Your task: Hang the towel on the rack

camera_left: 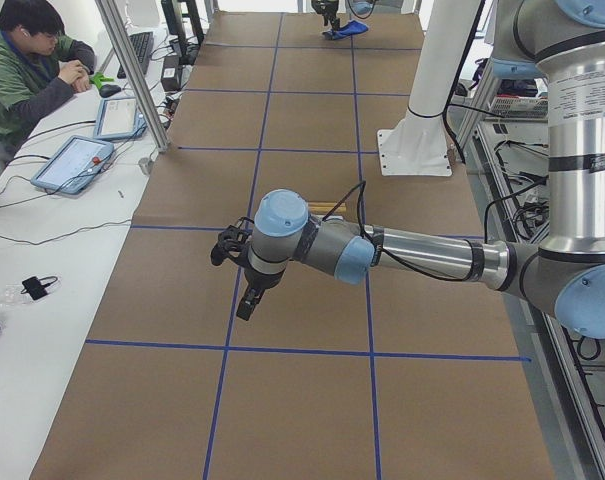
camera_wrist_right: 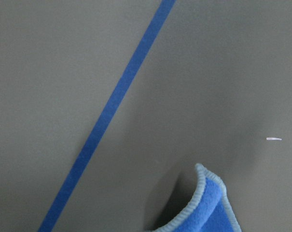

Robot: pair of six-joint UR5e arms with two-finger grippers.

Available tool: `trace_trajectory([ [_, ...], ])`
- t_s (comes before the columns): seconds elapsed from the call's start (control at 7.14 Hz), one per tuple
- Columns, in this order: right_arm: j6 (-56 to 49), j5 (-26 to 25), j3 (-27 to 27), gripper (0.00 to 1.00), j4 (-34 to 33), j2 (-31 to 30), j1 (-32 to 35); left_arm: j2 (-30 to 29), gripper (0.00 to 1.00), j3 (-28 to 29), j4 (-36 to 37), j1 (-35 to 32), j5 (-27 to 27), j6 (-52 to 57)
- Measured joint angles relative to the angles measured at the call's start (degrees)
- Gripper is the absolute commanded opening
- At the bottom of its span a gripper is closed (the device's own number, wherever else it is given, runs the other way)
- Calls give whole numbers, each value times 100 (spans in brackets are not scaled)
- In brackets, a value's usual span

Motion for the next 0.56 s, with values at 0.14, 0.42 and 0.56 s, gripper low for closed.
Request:
trace_trajectory([
  [0.14, -2, -13, -122, 33, 10, 45, -19, 0, 99, -12, 2, 0, 0, 0],
  [0.42, -17, -26, -279, 0, 21, 70, -26, 0, 99, -19, -1, 0, 0, 0],
  [0.56, -42, -23, -299, 0, 22, 70, -28, 0, 99, -20, -1, 0, 0, 0],
])
